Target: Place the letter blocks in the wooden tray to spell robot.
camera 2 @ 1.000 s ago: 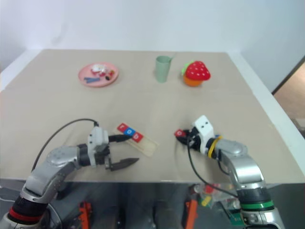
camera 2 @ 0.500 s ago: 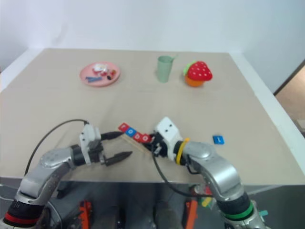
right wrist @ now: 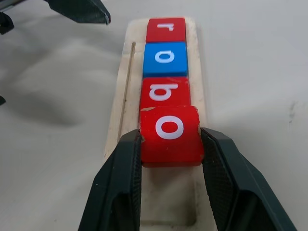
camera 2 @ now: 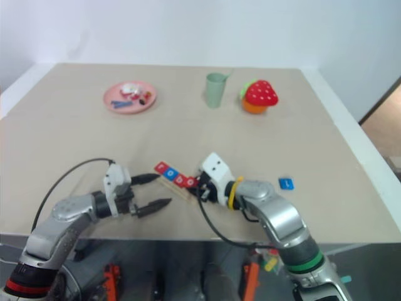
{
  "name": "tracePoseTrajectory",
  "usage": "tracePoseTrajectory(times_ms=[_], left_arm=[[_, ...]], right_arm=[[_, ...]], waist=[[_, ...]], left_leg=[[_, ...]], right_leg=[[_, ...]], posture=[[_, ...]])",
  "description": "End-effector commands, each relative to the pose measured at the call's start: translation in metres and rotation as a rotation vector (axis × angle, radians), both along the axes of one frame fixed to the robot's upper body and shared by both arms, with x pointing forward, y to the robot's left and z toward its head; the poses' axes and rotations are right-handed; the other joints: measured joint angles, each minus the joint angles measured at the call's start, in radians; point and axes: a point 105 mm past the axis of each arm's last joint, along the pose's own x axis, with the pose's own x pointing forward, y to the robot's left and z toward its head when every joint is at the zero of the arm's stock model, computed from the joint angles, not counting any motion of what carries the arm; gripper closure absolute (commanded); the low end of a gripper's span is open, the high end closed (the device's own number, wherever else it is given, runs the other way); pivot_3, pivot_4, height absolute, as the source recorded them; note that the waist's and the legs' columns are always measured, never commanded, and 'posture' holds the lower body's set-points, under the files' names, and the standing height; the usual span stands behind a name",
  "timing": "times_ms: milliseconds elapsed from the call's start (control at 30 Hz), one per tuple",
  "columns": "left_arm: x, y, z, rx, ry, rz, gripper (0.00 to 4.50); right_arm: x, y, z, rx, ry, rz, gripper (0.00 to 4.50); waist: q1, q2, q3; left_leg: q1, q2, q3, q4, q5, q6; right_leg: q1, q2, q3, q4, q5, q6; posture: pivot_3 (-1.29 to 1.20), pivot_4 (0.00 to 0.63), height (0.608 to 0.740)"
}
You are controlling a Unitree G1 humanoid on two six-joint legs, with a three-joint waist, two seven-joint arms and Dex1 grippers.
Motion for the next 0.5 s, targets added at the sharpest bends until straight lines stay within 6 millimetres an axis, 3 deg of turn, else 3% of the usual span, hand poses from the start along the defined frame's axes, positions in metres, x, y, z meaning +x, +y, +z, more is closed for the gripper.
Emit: tracePoseTrajectory(times_ms=[33, 500], left_arm=[[-0.0016, -0.0011, 0.0100, -0.002, -0.051, -0.008, 0.00], [0.0009, -0.0030, 0.0137, -0.001, -0.067, -0.010, 0.00]], right_arm=[[-0.0021, 0.0078, 0.0143, 0.030, -0.042, 0.022, 3.31], [0.0050, 0.0095, 0.0050, 0.026, -0.034, -0.015, 3.31]], waist=[[0.000, 0.000, 0.000], [0.000, 0.000, 0.000]], left_leg=[[0.000, 0.000, 0.000, 0.000, 0.000, 0.000], [0.000, 0.000, 0.000, 0.000, 0.000, 0.000]], right_leg=[[0.000, 0.000, 0.000, 0.000, 0.000, 0.000], [0.000, 0.000, 0.000, 0.000, 0.000, 0.000]], posture=[[0.00, 0.150, 0.740], [0.00, 0.150, 0.740]])
